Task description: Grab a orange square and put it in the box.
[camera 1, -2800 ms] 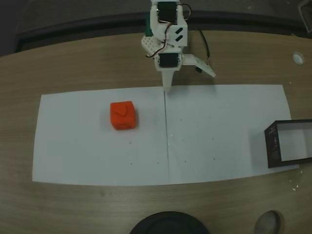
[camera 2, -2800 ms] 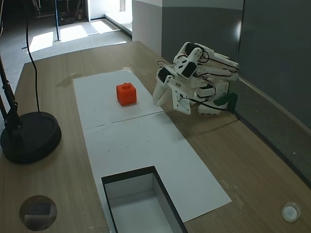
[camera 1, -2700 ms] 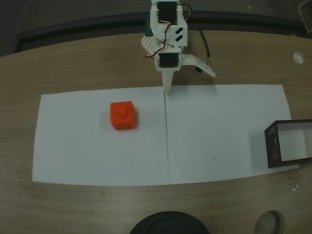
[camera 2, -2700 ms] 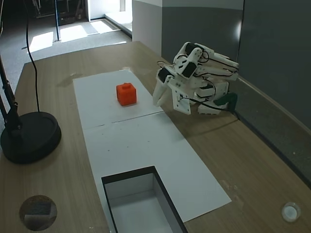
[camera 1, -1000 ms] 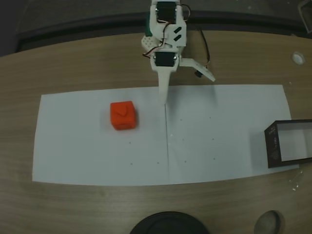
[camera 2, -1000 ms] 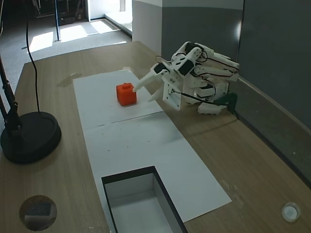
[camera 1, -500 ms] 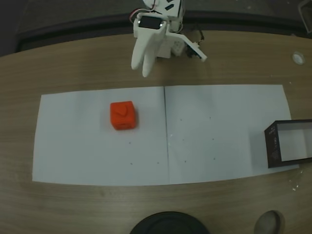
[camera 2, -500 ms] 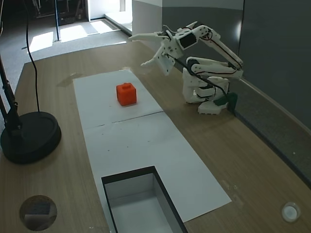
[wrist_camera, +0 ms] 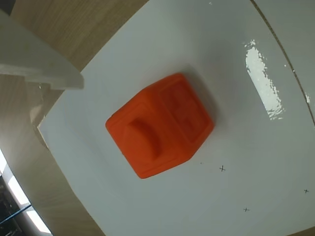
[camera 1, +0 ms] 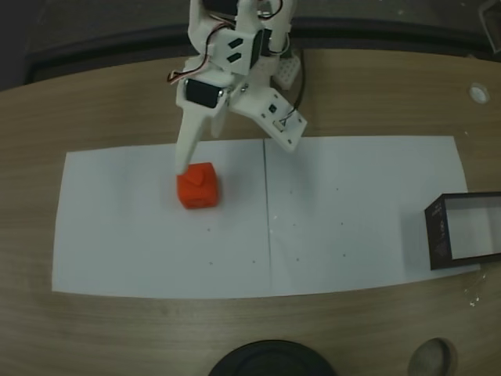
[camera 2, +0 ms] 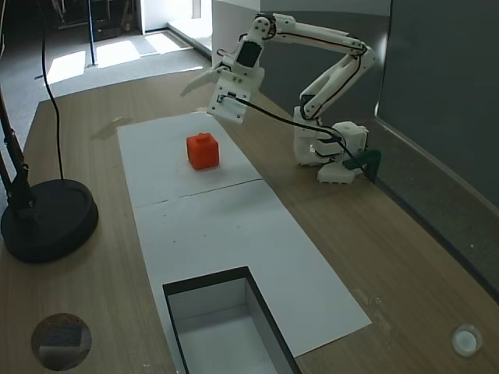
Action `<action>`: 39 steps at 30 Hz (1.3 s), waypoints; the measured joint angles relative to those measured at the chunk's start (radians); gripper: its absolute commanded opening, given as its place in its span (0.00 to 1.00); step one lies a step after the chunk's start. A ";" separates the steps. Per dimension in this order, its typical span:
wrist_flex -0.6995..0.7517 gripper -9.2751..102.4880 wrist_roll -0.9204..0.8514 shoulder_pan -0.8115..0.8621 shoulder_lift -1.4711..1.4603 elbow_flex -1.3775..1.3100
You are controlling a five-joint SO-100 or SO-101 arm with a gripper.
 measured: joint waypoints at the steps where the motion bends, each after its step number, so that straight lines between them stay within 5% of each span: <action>1: 0.017 0.46 0.000 -0.002 -0.051 -0.034; 10: 0.041 0.46 0.000 0.012 -0.364 -0.147; 36: -0.101 0.46 -0.040 0.072 -0.646 -0.149; 39: -0.118 0.39 -0.043 0.069 -0.658 -0.149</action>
